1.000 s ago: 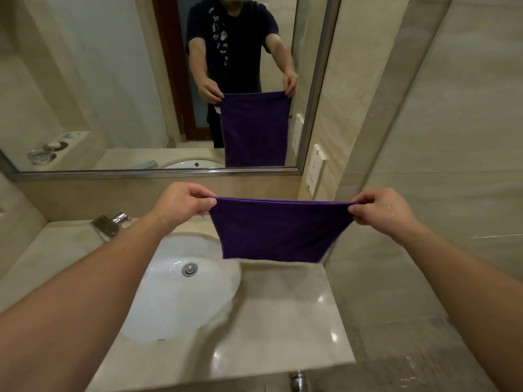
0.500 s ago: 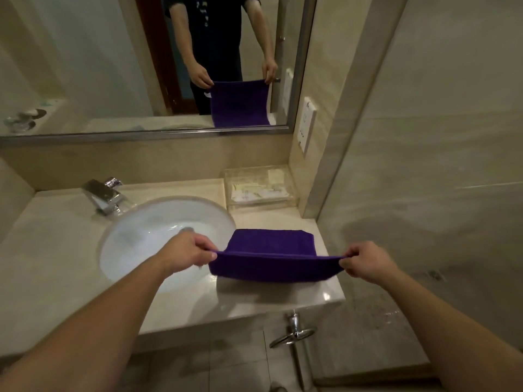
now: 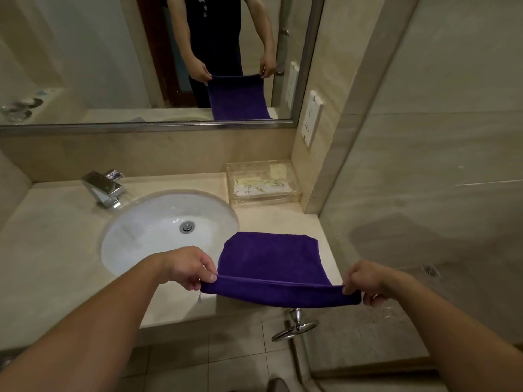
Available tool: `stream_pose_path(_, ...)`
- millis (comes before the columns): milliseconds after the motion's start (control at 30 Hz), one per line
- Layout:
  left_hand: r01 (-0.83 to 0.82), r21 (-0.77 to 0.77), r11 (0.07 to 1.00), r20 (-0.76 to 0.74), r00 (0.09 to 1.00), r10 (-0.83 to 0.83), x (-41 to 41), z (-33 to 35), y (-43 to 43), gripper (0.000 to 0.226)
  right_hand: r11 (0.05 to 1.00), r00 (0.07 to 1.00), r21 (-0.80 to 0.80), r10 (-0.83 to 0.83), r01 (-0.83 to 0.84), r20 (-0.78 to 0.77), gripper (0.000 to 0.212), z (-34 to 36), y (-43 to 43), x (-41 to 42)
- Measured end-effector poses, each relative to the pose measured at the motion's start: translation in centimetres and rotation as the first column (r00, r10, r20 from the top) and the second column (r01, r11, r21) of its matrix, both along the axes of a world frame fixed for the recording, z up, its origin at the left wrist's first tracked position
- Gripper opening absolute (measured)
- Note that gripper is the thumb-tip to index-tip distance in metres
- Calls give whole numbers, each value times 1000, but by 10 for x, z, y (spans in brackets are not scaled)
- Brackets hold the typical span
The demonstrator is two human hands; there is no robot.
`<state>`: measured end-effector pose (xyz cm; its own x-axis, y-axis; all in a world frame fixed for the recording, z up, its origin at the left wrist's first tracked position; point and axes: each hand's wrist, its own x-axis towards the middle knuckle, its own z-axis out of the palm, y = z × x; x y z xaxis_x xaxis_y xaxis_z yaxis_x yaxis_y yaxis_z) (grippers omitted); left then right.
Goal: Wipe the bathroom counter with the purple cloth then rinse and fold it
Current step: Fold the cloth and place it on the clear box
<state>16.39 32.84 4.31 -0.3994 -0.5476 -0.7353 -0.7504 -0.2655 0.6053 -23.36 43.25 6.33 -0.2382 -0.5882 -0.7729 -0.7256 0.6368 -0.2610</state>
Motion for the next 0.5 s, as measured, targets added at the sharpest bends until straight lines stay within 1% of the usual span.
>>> stream_pose_path(67,-19,-73,997,18,1000,20,1,-2,-5,9,1000,1000,-24,-3,3,8,7,0,-3,2)
stream_pose_path(167,-77,-172,982,-7,997,77,1,-7,-13,13,989,999,-139,-51,51,1,13,-6,-9,6)
stream_pose_path(267,-95,-221,971,-13,995,94,1,-14,-24,14,972,996,-221,-85,78,-22,14,-13,-17,8)
stream_pose_path(400,-118,-282,952,4,992,124,-9,-23,-41,19,951,992,-290,-124,111,-28,16,-23,-29,5)
stream_pose_path(500,-160,-322,933,11,985,173,-21,-32,-55,19,942,992,-321,-120,102,-36,18,-35,-44,-1)
